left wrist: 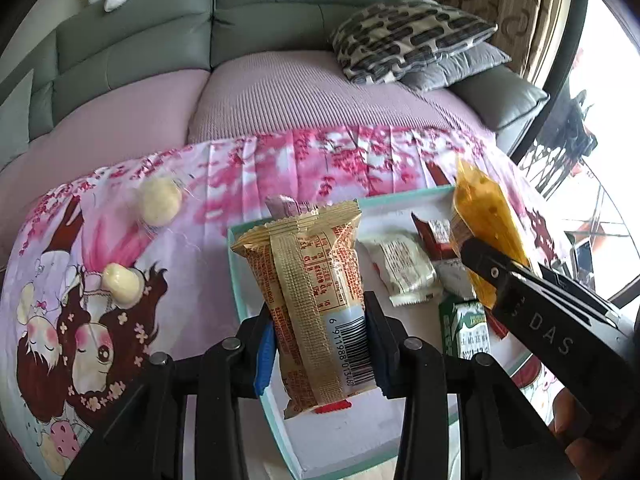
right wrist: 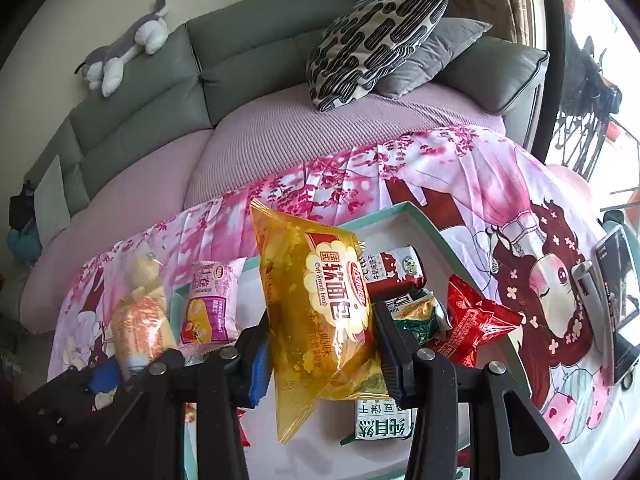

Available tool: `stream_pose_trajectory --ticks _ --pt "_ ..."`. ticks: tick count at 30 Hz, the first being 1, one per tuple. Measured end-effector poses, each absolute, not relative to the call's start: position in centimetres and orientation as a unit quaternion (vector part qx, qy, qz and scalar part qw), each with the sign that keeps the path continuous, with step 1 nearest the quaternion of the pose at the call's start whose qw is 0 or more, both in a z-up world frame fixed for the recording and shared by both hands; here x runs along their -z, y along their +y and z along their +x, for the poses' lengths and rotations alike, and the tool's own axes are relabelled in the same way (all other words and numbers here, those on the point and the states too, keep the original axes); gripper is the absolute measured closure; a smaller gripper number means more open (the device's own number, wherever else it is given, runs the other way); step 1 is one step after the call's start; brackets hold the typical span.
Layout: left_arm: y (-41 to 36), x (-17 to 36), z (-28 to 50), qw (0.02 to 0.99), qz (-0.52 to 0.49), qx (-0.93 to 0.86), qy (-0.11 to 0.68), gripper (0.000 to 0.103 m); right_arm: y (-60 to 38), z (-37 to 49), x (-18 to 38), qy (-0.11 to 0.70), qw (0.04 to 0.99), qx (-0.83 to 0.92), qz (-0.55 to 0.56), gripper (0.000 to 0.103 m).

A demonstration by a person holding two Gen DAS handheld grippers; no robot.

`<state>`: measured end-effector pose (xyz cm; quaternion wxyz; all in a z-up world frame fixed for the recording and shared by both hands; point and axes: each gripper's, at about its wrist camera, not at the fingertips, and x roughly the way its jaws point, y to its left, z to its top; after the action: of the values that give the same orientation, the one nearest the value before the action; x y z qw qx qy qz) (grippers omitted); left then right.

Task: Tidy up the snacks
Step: 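Carry both packs over the tray and open both tools to release them, then withdraw both tools from the tray toward the two round buns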

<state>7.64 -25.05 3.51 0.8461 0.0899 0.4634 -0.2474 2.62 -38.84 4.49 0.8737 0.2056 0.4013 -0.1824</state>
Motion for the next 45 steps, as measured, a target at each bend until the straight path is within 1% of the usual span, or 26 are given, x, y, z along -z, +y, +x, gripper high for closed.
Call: stream_pose_trajectory --ticks 17,18,19,20,21,31,32,33,35,43,44,45 --pt "-26.6 -0.9 7.7 0.820 0.113 0.251 0.502 0.062 -38.8 3.8 -2.2 0.450 0.852 0.175 0.202 0.055" --pt "-26.6 -0.7 7.8 0.818 0.114 0.249 0.506 0.059 -38.8 3.8 -2.0 0.454 0.850 0.176 0.202 0.055" --pt "-26.6 -0.5 7.8 0.817 0.115 0.247 0.508 0.051 -38.8 3.8 -1.9 0.457 0.848 0.176 0.201 0.055" --pt "-26.6 -0.4 7.9 0.816 0.117 0.244 0.510 0.047 -38.7 3.9 -1.7 0.460 0.847 0.177 0.200 0.055" --pt "-26.6 -0.3 7.8 0.816 0.118 0.244 0.510 0.045 -38.7 3.9 -1.6 0.463 0.845 0.178 0.199 0.055" --pt "-26.0 -0.6 8.1 0.819 0.115 0.235 0.510 0.044 -38.7 3.9 -1.7 0.466 0.843 0.181 0.198 0.054" --pt "-25.9 -0.8 8.1 0.821 0.114 0.235 0.508 0.044 -38.7 3.9 -1.9 0.462 0.845 0.182 0.199 0.051" --pt "-25.8 -1.0 8.2 0.822 0.113 0.234 0.507 0.044 -38.7 3.8 -2.1 0.460 0.846 0.183 0.199 0.046" --pt "-25.6 -1.3 8.2 0.825 0.112 0.234 0.503 0.044 -38.7 3.6 -2.7 0.449 0.851 0.185 0.198 0.041" --pt "-24.7 -2.6 8.5 0.838 0.104 0.223 0.488 0.043 -38.4 3.6 -3.3 0.444 0.856 0.191 0.186 0.041" --pt "-24.6 -2.6 8.5 0.839 0.102 0.221 0.487 0.042 -38.4 3.7 -3.3 0.444 0.855 0.192 0.185 0.040" --pt "-24.4 -2.7 8.6 0.840 0.101 0.218 0.486 0.034 -38.4 3.7 -3.3 0.445 0.855 0.193 0.185 0.038"
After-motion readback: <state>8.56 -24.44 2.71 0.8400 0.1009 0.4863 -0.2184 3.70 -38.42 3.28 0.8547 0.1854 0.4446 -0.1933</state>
